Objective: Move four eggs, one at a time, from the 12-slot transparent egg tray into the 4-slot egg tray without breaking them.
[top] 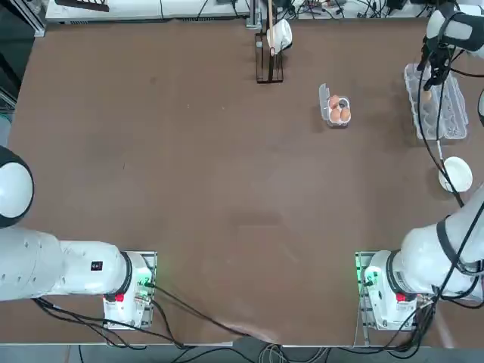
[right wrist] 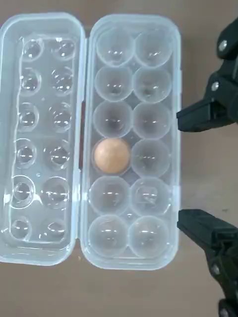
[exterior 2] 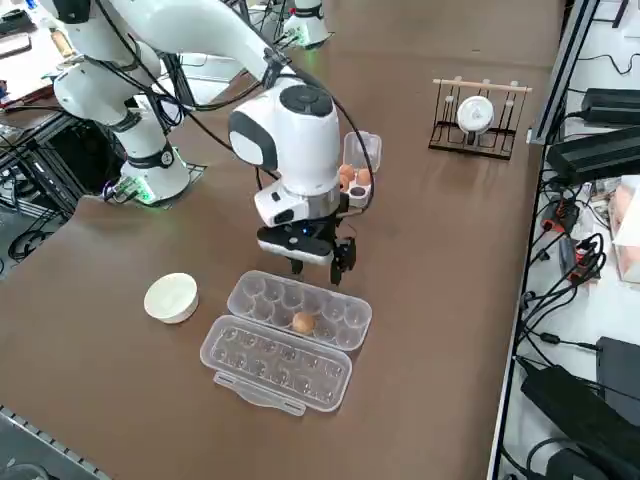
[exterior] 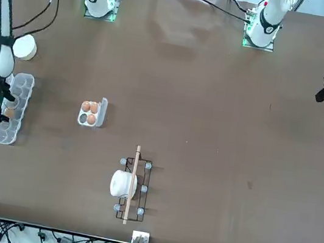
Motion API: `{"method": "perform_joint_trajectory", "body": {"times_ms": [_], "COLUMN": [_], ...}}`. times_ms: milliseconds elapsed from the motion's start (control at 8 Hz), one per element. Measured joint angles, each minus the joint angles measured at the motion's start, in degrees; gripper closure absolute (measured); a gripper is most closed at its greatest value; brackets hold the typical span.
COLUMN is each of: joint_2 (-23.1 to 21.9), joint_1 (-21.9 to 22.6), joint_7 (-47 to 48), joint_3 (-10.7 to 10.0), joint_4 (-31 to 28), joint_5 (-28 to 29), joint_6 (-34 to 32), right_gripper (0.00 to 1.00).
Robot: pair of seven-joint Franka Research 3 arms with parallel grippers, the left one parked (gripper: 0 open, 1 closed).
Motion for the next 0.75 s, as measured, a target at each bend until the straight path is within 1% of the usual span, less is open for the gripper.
{"method": "perform_joint_trajectory", "body": {"times_ms": [250,750], "joint_2": [3.02,5.41], "joint_1": [-1.45,-4.29], "joint_7": [-2.31,-7.39], "joint_3": [-0.03,-0.04], "joint_4": [3.12,4.03], "joint_5": [-0.96,-0.98], "joint_6": [0.04,0.68], "right_gripper": [0.04,0.04]}}
